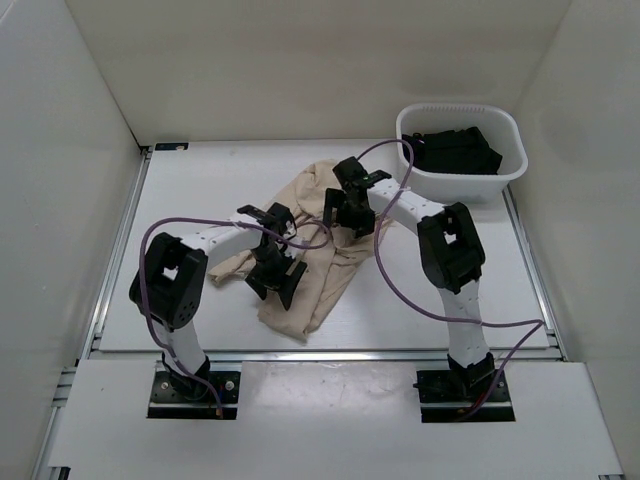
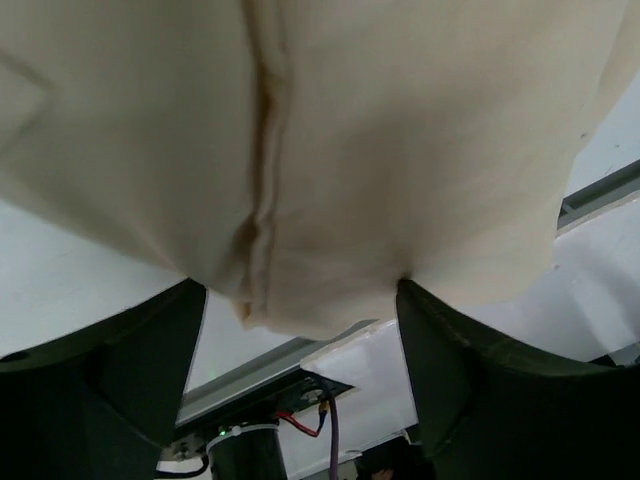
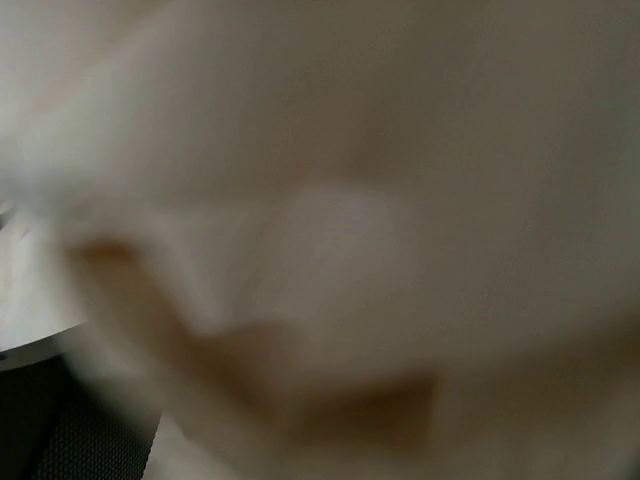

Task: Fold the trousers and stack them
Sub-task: Flatten the trousers out

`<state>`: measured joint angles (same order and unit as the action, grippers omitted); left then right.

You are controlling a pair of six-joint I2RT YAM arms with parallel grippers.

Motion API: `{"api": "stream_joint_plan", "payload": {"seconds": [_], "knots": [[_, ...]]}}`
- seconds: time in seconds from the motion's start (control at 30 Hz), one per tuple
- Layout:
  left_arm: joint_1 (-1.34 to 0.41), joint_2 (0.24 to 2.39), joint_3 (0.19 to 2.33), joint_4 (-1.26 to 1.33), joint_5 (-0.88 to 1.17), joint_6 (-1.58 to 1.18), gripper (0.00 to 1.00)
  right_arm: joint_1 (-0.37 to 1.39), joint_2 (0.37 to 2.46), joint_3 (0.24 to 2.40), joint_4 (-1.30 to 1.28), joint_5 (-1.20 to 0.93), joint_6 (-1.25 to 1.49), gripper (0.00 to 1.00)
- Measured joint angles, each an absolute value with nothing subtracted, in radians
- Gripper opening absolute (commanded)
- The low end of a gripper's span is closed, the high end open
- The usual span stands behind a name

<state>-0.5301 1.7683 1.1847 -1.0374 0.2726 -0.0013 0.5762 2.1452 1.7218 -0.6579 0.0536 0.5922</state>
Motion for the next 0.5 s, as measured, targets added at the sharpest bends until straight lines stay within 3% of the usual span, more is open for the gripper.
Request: {"api": "stream_joint_plan", "payload": {"seconds": [0.03,0.07,0.1,0.13,0.17,0.2,0.23,0.37,0.5], "knots": [[-0.541,1.771,1.174,-1.030,0.276,-0.002,0.78,0.574,2.162,1.727,-0.661,0.053,0.598,0.89],[-0.550,1.775,1.166,-1.024,0.278,-0.002,0.72,0.570,2.175,1.730,-0.662,0.052,0.603,0.76],[-0.558,1.779,1.158,-1.017,0.282,-0.004,0.53,0.566,2.183,1.735,-0.669,0.051,0.602,0.64],[-0.561,1.784,1.153,-1.014,0.287,-0.009,0.41,0.561,2.186,1.740,-0.673,0.047,0.603,0.48],[-0.560,1.790,1.147,-1.010,0.297,-0.001,0.24,0.555,2.186,1.744,-0.676,0.041,0.602,0.20],[-0.560,1.793,1.143,-1.005,0.300,-0.004,0.14,0.550,2.186,1.752,-0.680,0.034,0.611,0.09],[-0.556,1.795,1.135,-1.002,0.308,-0.001,0.14,0.541,2.185,1.758,-0.679,0.026,0.620,0.00],[-0.515,1.795,1.119,-0.981,0.304,-0.002,0.14,0.515,2.140,1.730,-0.690,0.003,0.628,0.00],[-0.338,1.759,1.131,-0.972,0.231,-0.001,0.14,0.452,1.919,1.594,-0.724,-0.016,0.629,0.00]]}}
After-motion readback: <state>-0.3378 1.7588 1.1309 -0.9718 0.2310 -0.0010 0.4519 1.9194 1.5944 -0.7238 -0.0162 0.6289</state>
